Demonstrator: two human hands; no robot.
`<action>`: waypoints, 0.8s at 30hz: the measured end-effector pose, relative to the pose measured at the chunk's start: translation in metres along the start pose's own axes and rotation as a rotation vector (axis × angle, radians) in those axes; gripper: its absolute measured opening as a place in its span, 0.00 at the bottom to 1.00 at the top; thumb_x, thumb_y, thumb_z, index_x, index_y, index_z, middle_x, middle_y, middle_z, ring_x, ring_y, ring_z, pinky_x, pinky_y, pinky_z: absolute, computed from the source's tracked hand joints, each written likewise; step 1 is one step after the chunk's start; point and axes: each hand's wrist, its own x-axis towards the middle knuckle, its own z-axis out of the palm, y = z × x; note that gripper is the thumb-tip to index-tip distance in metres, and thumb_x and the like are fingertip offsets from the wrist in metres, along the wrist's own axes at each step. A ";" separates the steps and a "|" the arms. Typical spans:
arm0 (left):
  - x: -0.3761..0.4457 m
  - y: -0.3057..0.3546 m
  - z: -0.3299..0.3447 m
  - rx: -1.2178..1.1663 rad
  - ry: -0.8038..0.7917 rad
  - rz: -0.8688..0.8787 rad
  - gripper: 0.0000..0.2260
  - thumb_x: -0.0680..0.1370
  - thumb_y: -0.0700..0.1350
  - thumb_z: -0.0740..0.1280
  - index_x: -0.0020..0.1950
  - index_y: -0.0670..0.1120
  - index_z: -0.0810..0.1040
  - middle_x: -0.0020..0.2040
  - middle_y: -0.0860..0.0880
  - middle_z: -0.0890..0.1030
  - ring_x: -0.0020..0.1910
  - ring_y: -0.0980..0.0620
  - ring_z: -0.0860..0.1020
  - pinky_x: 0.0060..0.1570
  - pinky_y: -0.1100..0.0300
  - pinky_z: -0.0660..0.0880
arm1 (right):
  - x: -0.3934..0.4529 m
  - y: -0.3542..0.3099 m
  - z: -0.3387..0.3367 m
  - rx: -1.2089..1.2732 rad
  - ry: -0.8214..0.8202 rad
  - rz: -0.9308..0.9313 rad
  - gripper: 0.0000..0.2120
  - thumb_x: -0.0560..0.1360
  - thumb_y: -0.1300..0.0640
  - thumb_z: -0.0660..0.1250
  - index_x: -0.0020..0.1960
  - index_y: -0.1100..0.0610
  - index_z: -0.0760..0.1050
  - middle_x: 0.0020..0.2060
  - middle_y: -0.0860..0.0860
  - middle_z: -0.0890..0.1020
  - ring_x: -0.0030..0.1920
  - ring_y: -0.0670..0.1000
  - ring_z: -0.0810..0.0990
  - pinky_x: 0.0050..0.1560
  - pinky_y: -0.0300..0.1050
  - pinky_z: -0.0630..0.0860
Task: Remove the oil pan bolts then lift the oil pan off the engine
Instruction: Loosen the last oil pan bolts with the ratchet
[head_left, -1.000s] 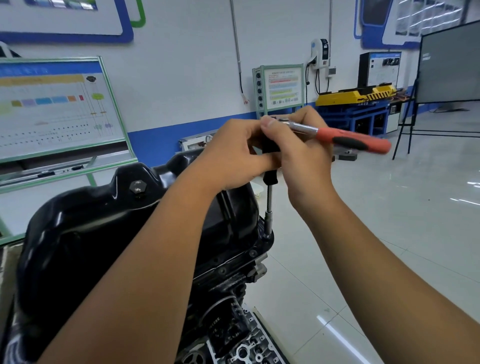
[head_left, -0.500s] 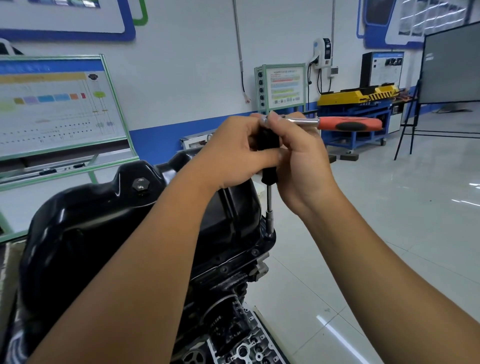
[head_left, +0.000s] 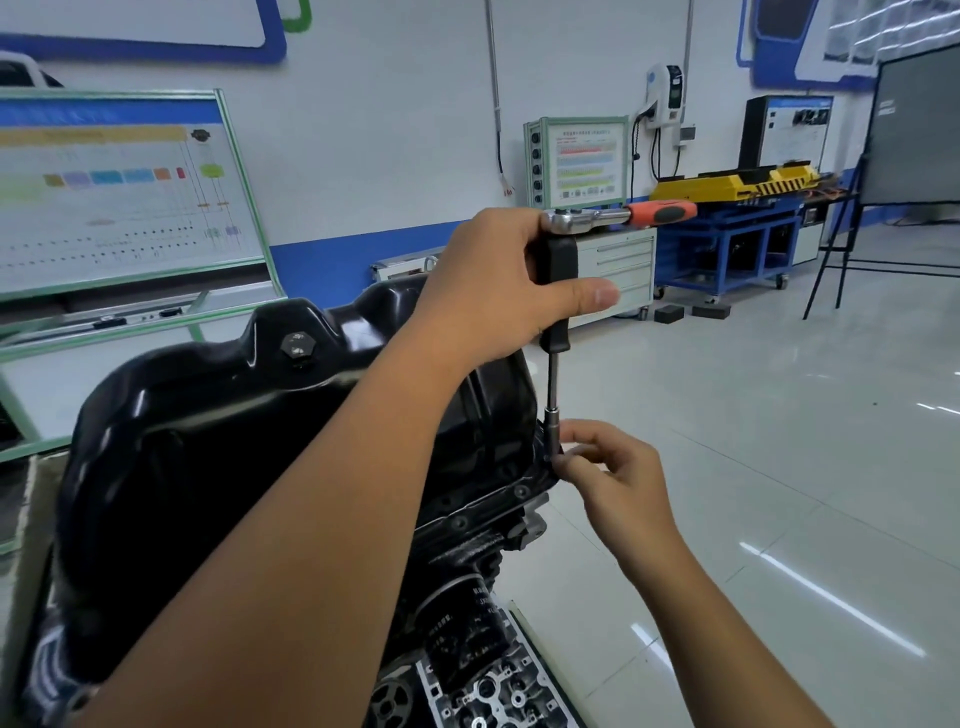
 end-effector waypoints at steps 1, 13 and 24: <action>0.000 0.000 0.000 0.003 0.009 0.007 0.15 0.68 0.56 0.82 0.37 0.61 0.74 0.26 0.71 0.73 0.28 0.72 0.73 0.30 0.79 0.66 | -0.001 0.003 0.000 -0.032 0.018 -0.028 0.11 0.71 0.60 0.75 0.44 0.44 0.86 0.46 0.41 0.86 0.44 0.44 0.83 0.42 0.39 0.78; 0.000 0.000 -0.003 -0.016 0.126 -0.015 0.11 0.66 0.57 0.82 0.39 0.68 0.80 0.39 0.62 0.85 0.40 0.60 0.85 0.40 0.61 0.82 | 0.007 -0.003 0.002 -0.299 0.028 -0.098 0.06 0.75 0.56 0.77 0.41 0.49 0.81 0.44 0.43 0.84 0.49 0.44 0.81 0.52 0.44 0.76; -0.013 0.013 -0.006 -0.100 0.431 -0.106 0.20 0.70 0.54 0.80 0.46 0.39 0.79 0.33 0.52 0.75 0.33 0.45 0.74 0.37 0.46 0.81 | 0.010 -0.025 -0.027 0.153 0.091 -0.021 0.09 0.82 0.63 0.66 0.48 0.54 0.83 0.40 0.52 0.85 0.33 0.46 0.77 0.37 0.40 0.75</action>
